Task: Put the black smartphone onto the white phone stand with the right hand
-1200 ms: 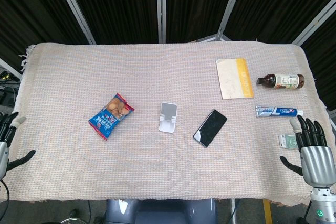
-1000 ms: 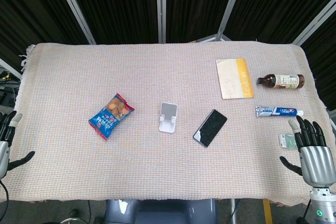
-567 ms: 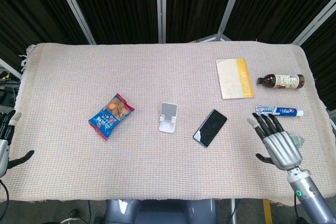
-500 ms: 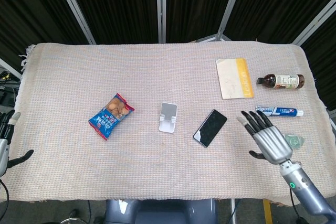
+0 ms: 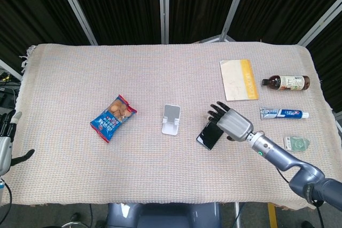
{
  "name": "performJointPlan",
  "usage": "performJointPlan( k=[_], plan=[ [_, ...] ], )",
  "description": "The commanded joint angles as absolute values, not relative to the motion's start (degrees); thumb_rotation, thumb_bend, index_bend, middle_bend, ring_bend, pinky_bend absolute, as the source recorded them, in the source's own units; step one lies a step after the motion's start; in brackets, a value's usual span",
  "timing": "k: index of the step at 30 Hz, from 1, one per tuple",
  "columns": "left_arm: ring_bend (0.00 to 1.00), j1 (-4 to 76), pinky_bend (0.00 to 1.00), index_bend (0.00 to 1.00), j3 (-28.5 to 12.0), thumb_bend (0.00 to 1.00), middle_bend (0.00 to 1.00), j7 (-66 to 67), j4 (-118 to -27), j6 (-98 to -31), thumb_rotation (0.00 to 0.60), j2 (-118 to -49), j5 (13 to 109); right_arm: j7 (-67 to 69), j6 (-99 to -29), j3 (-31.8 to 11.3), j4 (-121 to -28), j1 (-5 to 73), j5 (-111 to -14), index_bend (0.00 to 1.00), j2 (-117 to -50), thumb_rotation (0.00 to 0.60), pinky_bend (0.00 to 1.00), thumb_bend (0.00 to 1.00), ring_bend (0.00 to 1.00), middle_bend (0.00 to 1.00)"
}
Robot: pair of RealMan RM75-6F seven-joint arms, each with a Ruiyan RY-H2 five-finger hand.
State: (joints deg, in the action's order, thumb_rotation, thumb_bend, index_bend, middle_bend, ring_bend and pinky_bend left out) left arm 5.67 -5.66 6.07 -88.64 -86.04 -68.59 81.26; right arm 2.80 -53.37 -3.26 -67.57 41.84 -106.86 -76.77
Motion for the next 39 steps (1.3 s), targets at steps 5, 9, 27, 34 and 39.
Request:
performJointPlan(
  k=[5,9,27,34,39],
  plan=[
    [0.00,6.4,0.00,0.00,-6.3,0.00,0.00,6.2,-87.4,-84.5,0.600,-69.2,79.6,-0.3,-51.3,-1.3,-61.0,44.9,-107.9,0.19,-81.9,0.600,0.12,0.00,0.08,0.17],
    [0.00,6.5,0.00,0.00,-6.6,0.00,0.00,6.0,-87.0,-84.3,0.600,-69.3,79.2,-0.4,-51.2,-0.7,-56.5,45.1,-106.6,0.19,-85.0,0.600,0.12,0.00,0.09,0.17],
    [0.00,6.7,0.00,0.00,-6.6,0.00,0.00,6.3,-86.7,-83.9,0.600,-69.5,78.4,6.6,-55.0,7.1,-45.9,47.0,-108.8,0.22,-89.7,0.600,0.12,0.00,0.10,0.20],
    [0.00,6.7,0.00,0.00,-6.5,0.00,0.00,6.6,-86.7,-83.9,0.600,-69.6,78.5,7.7,-55.8,8.8,-42.7,46.8,-108.6,0.25,-91.2,0.600,0.14,0.00,0.13,0.24],
    [0.00,6.7,0.00,0.00,-6.4,0.00,0.00,6.7,-86.7,-83.8,0.600,-69.7,78.5,8.9,-58.2,9.5,-39.9,46.4,-108.6,0.44,-92.2,0.600,0.19,0.06,0.31,0.43]
  ],
)
